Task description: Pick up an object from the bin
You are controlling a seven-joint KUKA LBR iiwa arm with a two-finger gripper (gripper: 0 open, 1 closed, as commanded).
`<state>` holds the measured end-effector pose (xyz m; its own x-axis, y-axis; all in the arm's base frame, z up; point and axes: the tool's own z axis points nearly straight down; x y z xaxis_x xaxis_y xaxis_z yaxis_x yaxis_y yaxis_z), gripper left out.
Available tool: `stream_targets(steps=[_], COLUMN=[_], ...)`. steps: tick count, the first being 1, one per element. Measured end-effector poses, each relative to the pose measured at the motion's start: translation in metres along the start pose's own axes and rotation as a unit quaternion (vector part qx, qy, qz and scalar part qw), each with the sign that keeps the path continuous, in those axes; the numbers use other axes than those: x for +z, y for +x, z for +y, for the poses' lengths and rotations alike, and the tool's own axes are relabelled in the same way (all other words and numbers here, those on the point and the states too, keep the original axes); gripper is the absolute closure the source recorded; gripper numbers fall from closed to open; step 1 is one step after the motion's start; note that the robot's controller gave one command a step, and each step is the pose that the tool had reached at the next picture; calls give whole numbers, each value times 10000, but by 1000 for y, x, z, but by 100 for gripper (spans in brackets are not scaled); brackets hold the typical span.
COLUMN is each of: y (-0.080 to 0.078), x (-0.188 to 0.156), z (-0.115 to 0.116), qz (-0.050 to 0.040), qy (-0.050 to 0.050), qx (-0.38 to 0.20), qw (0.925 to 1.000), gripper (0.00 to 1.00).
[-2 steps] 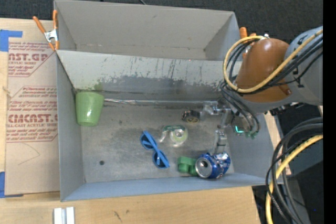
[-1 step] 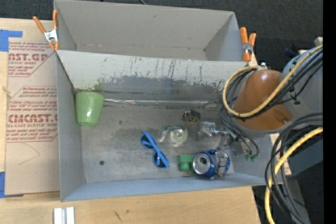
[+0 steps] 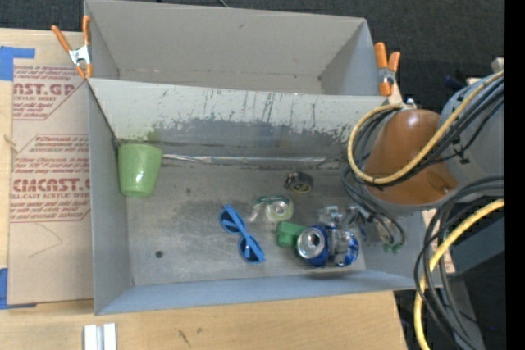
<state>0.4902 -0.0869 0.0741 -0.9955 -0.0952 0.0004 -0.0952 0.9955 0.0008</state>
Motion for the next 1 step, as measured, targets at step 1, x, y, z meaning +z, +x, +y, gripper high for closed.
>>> stream_targets(steps=[1], y=[-38], x=[-138], z=[27], qz=[-57], qy=[9], qx=[144], qw=[9999], gripper=[100])
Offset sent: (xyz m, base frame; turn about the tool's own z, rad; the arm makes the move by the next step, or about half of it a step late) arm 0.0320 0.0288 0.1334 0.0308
